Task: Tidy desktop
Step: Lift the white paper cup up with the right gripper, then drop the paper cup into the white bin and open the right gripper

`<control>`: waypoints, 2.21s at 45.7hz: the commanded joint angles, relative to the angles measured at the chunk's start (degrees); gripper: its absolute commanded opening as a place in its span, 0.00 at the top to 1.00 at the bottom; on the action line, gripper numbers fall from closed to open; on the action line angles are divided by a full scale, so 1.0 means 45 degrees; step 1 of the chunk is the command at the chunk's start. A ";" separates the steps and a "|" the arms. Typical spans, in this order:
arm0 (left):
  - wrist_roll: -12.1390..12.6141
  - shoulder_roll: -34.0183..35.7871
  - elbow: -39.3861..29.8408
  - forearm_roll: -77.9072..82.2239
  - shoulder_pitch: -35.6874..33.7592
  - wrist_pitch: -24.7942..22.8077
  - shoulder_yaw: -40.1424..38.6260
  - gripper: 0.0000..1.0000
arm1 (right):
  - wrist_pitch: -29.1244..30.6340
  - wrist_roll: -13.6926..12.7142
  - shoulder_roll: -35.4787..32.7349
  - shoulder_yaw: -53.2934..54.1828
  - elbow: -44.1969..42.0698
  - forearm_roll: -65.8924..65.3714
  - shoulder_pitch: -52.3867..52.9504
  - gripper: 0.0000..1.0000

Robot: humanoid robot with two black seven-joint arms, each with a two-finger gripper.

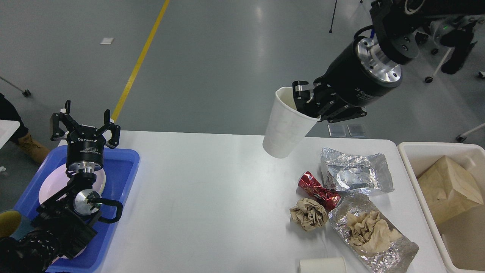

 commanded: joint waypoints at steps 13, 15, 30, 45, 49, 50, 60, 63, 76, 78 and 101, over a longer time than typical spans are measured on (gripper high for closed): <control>-0.0001 0.0000 0.0000 -0.0001 0.0000 -0.0002 0.0000 0.03 | -0.3918 0.0032 -0.3591 -0.3771 -0.5304 -0.0244 -0.6775 1.00; -0.0001 0.0000 0.0000 -0.0001 0.0000 -0.0002 0.0000 0.03 | -0.4640 0.0032 -0.4021 -0.3929 -0.5754 -0.0224 -0.7479 1.00; -0.0001 0.0000 0.0000 -0.0001 0.0000 -0.0002 0.0000 0.03 | -1.1124 -0.0065 -0.5332 -0.3734 -0.9054 0.3170 -1.3728 1.00; -0.0001 0.0000 0.0000 -0.0001 0.0000 -0.0002 0.0000 0.03 | -1.3531 -0.0279 -0.5273 0.1869 -1.5225 0.4463 -2.0976 1.00; -0.0001 0.0000 0.0000 -0.0001 0.0000 -0.0002 0.0000 0.03 | -1.2674 -0.0650 -0.5215 0.2008 -1.6748 0.3918 -2.1759 1.00; -0.0001 0.0000 0.0000 -0.0001 0.0000 -0.0002 0.0000 0.03 | -1.2381 -0.0709 -0.5215 0.2028 -1.7081 0.3742 -2.1915 1.00; -0.0001 0.0000 0.0000 -0.0001 0.0000 -0.0002 0.0000 0.03 | -1.1265 -0.0768 -0.5156 0.2204 -1.8061 0.3350 -2.2717 1.00; -0.0001 0.0000 0.0000 -0.0001 0.0000 -0.0002 0.0000 0.03 | -1.1129 -0.0768 -0.5117 0.2106 -1.8041 0.3214 -2.2775 0.83; -0.0001 0.0000 0.0000 -0.0001 0.0000 -0.0002 0.0000 0.03 | -1.1304 -0.0749 -0.4844 0.2204 -1.8080 0.3037 -2.2776 0.00; -0.0001 0.0000 0.0000 -0.0001 0.0000 -0.0002 0.0000 0.03 | -1.1304 -0.0749 -0.4824 0.2184 -1.8080 0.3037 -2.2795 0.00; -0.0001 0.0000 0.0000 -0.0001 0.0000 -0.0002 0.0000 0.03 | -1.1109 -0.0671 -0.4863 0.2165 -1.8100 0.2998 -2.1468 0.00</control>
